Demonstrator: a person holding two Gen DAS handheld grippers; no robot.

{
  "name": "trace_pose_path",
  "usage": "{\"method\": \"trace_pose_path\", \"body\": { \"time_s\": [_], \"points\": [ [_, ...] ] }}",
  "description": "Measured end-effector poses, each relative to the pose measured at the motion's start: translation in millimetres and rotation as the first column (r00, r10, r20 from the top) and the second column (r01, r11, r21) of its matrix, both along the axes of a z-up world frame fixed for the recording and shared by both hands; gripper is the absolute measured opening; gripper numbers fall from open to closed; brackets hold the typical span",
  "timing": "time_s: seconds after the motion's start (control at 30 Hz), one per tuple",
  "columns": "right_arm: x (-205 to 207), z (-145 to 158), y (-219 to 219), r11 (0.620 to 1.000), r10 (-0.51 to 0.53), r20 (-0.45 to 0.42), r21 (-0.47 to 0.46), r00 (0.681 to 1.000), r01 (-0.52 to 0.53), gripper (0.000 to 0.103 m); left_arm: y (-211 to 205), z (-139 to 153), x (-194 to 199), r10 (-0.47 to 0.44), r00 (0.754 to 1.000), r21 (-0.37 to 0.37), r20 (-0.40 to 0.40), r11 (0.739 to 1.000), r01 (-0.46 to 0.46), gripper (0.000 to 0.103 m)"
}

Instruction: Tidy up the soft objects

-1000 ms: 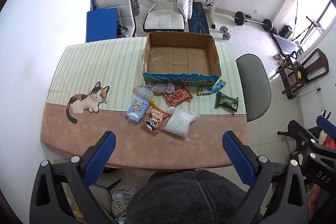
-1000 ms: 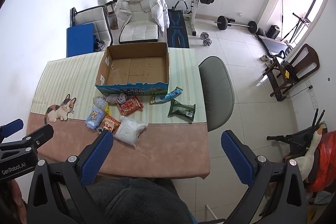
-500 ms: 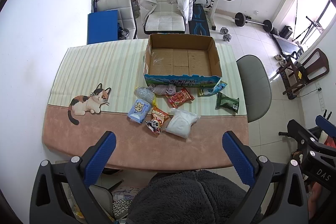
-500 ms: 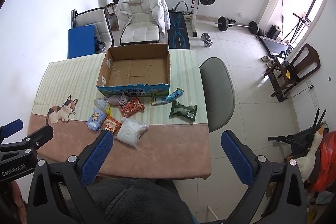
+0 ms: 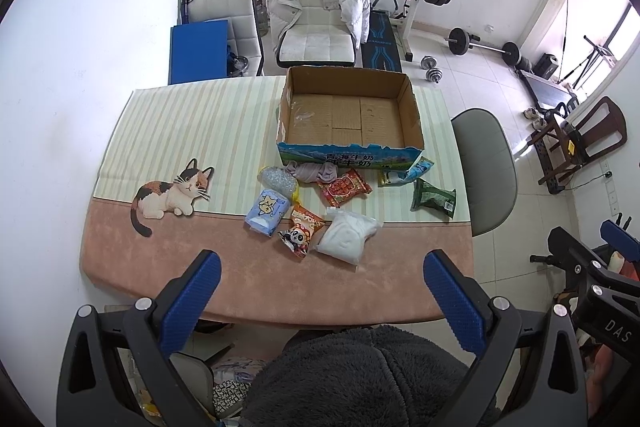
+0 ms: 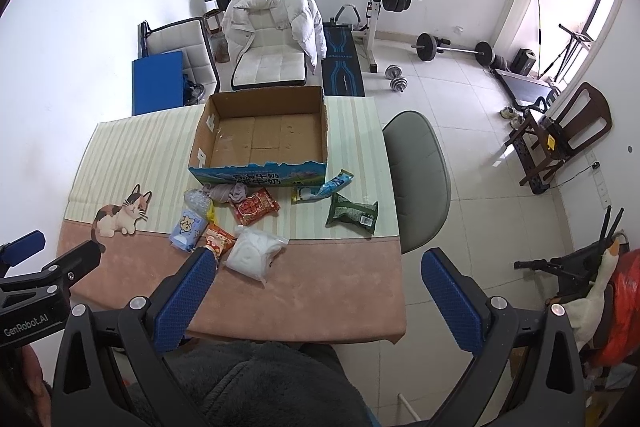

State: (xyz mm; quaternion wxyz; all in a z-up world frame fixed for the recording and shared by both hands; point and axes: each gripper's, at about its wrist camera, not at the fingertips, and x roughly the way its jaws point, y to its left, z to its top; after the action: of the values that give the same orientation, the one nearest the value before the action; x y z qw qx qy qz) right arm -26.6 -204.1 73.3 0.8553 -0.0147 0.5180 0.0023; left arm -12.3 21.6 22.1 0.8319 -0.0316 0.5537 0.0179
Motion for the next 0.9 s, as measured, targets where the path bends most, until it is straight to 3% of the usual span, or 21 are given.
{"method": "trace_pose_path", "body": {
  "time_s": [0.2, 0.33, 0.5, 0.6, 0.7, 0.9],
  "points": [
    [4, -12, 1, 1.0, -0.003, -0.011, 0.01, 1.0, 0.003, 0.103, 10, -15, 9, 0.025, 1.0, -0.008, 0.004, 1.0, -0.025, 0.103],
    [25, -53, 4, 1.0, 0.013, -0.055, 0.008, 0.998, -0.013, 0.103, 23, -49, 27, 0.047, 0.999, 0.019, -0.013, 0.999, -0.047, 0.103],
    [64, -135, 23, 0.988, 0.141, -0.119, 0.073, 0.983, -0.133, 0.103, 42, -121, 50, 0.054, 0.995, 0.129, -0.087, 0.991, -0.043, 0.103],
    [91, -203, 46, 0.981, 0.194, -0.265, 0.04, 0.944, -0.191, 0.103, 56, -174, 59, 0.06, 0.988, 0.231, -0.143, 0.973, -0.026, 0.103],
    [116, -271, 58, 0.981, 0.163, -0.409, 0.163, 0.898, -0.104, 0.103, 67, -218, 65, 0.051, 0.978, 0.289, -0.2, 0.957, 0.009, 0.103],
    [149, -388, 84, 0.971, 0.014, -0.583, 0.201, 0.812, 0.128, 0.103, 83, -291, 83, 0.0, 0.956, 0.355, -0.292, 0.928, 0.108, 0.103]
  ]
}}
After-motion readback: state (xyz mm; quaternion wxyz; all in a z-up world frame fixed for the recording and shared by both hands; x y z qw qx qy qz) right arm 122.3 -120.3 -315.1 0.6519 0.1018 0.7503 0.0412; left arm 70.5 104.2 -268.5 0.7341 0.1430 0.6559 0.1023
